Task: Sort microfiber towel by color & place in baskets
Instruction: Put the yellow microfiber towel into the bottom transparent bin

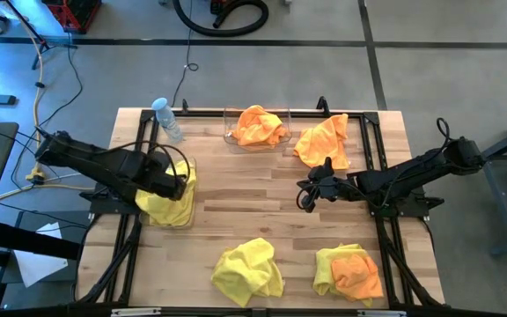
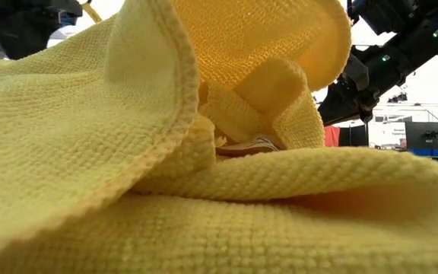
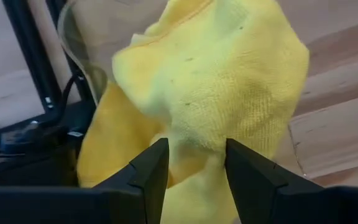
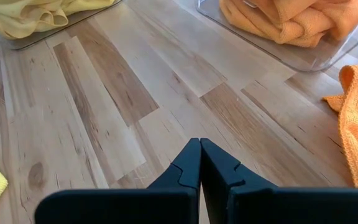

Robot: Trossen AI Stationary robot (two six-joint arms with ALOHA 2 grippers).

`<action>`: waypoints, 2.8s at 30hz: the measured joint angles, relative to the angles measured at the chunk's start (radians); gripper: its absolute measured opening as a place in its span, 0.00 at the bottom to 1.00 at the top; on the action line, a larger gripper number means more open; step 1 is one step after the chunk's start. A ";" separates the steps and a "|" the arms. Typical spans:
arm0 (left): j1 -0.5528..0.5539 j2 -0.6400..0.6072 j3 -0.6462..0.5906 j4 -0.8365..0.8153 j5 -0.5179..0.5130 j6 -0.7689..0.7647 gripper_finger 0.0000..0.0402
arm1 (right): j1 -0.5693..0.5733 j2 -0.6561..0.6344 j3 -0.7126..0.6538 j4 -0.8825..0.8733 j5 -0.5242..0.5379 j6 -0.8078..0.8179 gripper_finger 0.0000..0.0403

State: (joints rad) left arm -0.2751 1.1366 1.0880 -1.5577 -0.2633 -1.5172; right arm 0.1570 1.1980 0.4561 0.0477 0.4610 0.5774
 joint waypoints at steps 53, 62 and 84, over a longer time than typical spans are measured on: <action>0.067 0.083 0.020 -0.005 0.106 0.253 0.35 | 0.000 0.000 0.000 -0.007 0.000 0.025 0.00; 0.031 0.091 -0.105 -0.012 0.198 0.539 0.35 | 0.000 0.000 0.000 -0.018 0.001 0.028 0.00; 0.152 0.116 -0.293 0.140 0.226 0.921 0.35 | 0.000 0.000 0.000 -0.025 0.041 0.028 0.00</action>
State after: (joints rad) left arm -0.1234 1.2530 0.7948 -1.4174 -0.0374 -0.5959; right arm 0.1570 1.1980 0.4557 0.0227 0.5019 0.6056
